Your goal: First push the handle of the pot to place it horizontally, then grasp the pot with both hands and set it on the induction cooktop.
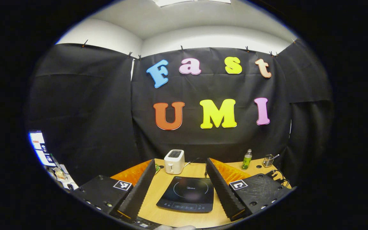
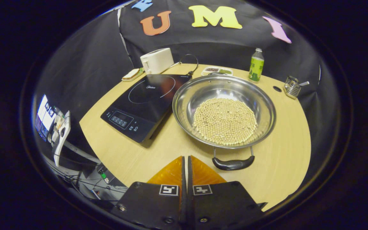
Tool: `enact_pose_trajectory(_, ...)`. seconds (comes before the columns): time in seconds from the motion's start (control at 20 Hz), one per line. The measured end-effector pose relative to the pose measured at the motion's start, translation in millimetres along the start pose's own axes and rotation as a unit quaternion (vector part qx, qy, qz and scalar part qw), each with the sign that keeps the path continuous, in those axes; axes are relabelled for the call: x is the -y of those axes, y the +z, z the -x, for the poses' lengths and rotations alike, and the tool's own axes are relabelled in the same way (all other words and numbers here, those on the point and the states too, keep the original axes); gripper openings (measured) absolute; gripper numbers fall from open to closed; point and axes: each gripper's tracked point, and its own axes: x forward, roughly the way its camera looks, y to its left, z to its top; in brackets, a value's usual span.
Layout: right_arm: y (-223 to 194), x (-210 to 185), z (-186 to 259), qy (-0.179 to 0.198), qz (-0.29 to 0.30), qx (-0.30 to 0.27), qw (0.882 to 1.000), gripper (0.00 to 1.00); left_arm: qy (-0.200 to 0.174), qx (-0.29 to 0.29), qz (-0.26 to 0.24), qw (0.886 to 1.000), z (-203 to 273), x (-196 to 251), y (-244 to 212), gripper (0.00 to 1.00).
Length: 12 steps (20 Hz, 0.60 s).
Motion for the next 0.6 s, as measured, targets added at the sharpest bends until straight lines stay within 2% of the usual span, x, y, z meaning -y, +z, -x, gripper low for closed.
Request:
enact_pose_trajectory(0.05, 0.4, 1.4, -7.0, -0.002, -0.006, -0.002, 1.000, 0.00, 0.003, -0.002, 0.003, 1.000, -0.3, -1.3, -0.3, 0.95)
enact_pose_trajectory(0.1, -0.7, 4.7, -12.8, -0.006, -0.010, -0.007, 1.000, 0.04, 0.004, -0.002, 0.005, 1.000, 0.1, -1.6, -0.2, 0.95)
enact_pose_trajectory(0.15, -1.0, 10.0, -16.7, -0.014, -0.016, -0.012, 1.000, 0.00, 0.004, -0.002, 0.005, 1.000, 0.4, -0.9, 0.2, 0.95)
enact_pose_trajectory(0.2, -1.6, 14.6, -18.9, -0.016, -0.023, -0.011, 1.000, 0.01, 0.003, -0.002, 0.003, 1.000, -0.1, -0.5, 0.1, 0.95)
enact_pose_trajectory(0.4, -8.1, 35.4, -18.6, -0.020, -0.061, -0.010, 0.998, 0.01, 0.003, -0.001, 0.003, 1.000, -3.9, -0.1, 2.3, 0.95)
enact_pose_trajectory(0.6, -11.8, 56.0, -9.7, -0.035, -0.073, -0.006, 0.997, 0.00, -0.005, -0.004, -0.002, 1.000, -13.8, 4.0, 0.4, 0.95)
